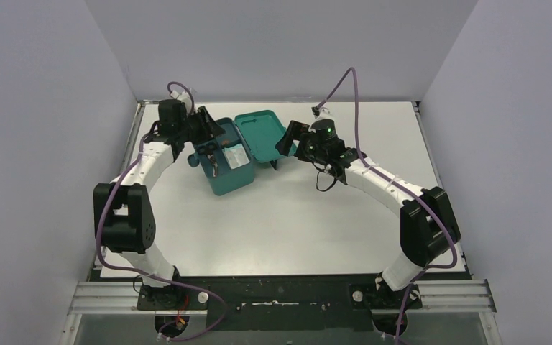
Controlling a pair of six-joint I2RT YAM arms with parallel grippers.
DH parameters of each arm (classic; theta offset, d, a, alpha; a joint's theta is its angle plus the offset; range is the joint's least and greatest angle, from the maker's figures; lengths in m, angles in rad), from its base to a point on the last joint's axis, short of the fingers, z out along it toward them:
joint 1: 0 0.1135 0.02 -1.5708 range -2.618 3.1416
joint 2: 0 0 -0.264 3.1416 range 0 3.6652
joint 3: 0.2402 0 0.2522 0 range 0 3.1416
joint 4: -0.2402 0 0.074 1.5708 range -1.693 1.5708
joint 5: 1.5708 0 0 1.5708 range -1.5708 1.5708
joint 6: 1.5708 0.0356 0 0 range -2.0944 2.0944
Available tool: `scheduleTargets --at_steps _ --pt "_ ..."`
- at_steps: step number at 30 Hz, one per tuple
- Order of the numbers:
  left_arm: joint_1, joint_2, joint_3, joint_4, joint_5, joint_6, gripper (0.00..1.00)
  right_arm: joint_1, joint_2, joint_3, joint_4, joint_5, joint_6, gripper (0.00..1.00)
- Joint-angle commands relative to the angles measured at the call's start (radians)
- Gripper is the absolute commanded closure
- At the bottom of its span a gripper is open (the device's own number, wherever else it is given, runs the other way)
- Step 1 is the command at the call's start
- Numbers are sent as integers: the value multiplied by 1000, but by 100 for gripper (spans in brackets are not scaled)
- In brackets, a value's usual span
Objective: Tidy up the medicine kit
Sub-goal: Close the medicine box at the center of the board.
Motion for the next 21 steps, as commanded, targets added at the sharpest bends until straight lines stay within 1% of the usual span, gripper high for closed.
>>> scheduleTargets --at_steps 1,5,9,14,18,21 --pt "-3 26 48 43 38 23 63 4 -21 23 82 -26 3 3" --pt "-4 52 25 27 6 34 63 2 -19 17 80 -24 9 3" --pt "-4 79 17 5 5 45 63 1 -16 16 80 -23 2 3" --pt "-4 66 38 -25 11 49 62 -7 -2 14 100 -34 7 2" --pt "-1 44 97 -88 23 45 59 -16 14 9 130 -43 30 0" --pt "1 3 115 -114 17 37 55 -34 17 -19 179 -42 74 0"
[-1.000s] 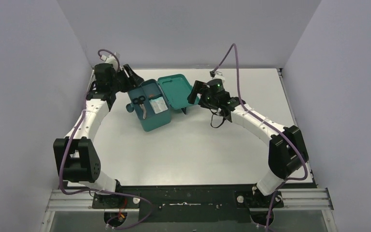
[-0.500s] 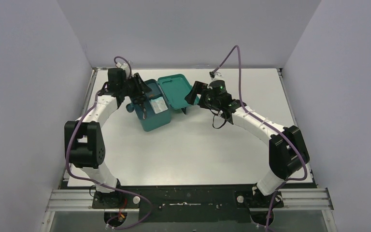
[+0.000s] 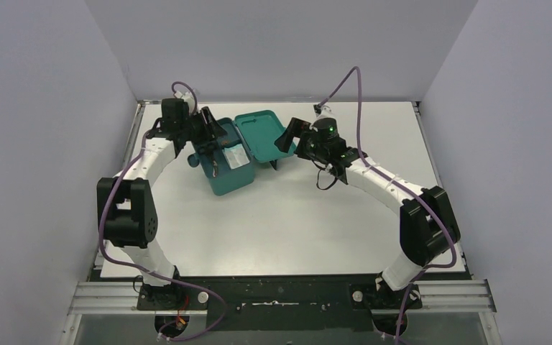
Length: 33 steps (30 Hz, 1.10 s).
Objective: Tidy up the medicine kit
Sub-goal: Close the medicine box at the center of the board.
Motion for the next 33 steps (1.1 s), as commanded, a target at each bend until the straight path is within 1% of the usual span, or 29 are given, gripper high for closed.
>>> scheduleTargets --at_steps 1,6,12,15,18,19,20,21,24,27,33 --pt "8 -77 68 -61 0 7 53 -32 12 -33 151 -4 69 0" --pt "34 -159 7 -92 -85 39 48 -61 37 -80 230 -34 145 0" --pt "130 -273 -147 -80 -193 19 39 -75 73 -120 322 -62 211 0" --pt "165 -311 -205 -49 -183 13 36 -77 92 -150 376 -63 262 0" --pt "173 -325 -248 -22 -136 8 33 -77 113 -179 442 -65 322 0" --pt "172 -328 -263 -12 -114 4 28 -78 122 -189 475 -72 333 0" --pt "172 -331 -281 4 -94 -2 6 -79 131 -195 515 -80 344 0" --pt "173 -336 -298 22 -75 -9 3 -79 140 -201 540 -87 354 0" --pt "173 -352 -342 51 -48 -12 3 -78 165 -222 607 -92 394 0" --pt "173 -363 -369 59 -53 2 3 -79 187 -240 653 -87 435 0" --pt "173 -368 -407 70 -38 15 3 -79 240 -231 741 -100 467 0"
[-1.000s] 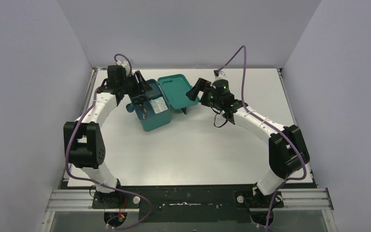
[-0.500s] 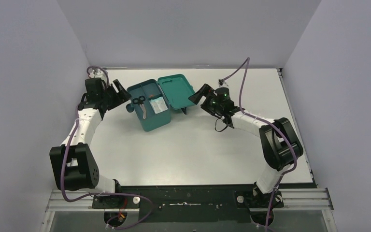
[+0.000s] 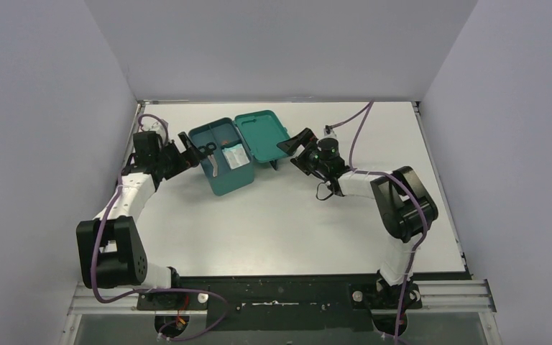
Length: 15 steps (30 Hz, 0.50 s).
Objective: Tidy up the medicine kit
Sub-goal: Close the medicine box at the center of the board.
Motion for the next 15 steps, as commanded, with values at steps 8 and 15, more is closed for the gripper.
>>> scheduleTargets --at_steps 8,15 --pt "-2 -25 -44 108 99 14 10 -7 69 28 246 -59 29 0" --pt "-3 -14 -49 125 122 12 16 -20 69 28 292 -84 1 0"
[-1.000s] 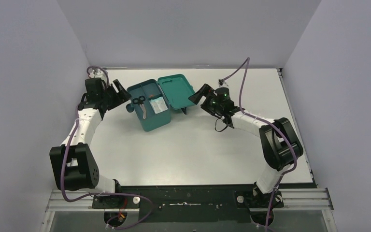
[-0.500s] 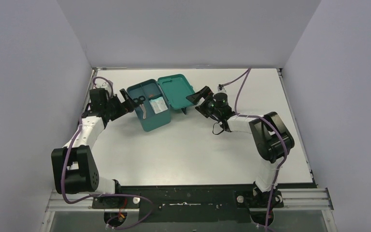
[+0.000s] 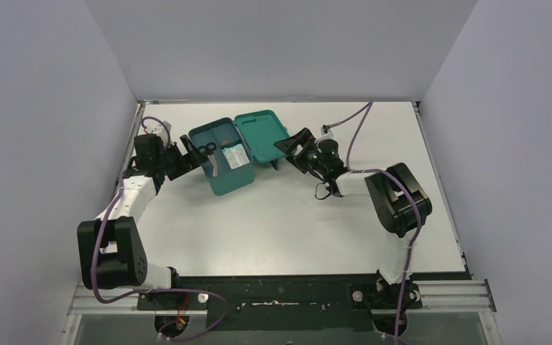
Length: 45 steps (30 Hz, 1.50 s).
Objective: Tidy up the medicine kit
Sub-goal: Close the medicine box at the center of the board.
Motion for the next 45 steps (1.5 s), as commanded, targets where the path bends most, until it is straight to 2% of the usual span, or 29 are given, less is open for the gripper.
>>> scheduleTargets --at_steps 1,10,25,36,45 --pt "-3 -4 0 67 56 8 16 -20 -2 30 142 -30 -24 0" --pt "-4 3 5 42 55 22 24 -29 -12 28 222 -66 -30 0" --pt "-4 9 6 42 58 23 33 -30 -110 74 119 -103 -145 0" --pt "-5 4 8 33 52 32 35 -30 -125 84 167 -132 -146 0" --pt "-7 2 8 31 50 35 36 -24 -185 147 24 -140 -252 0"
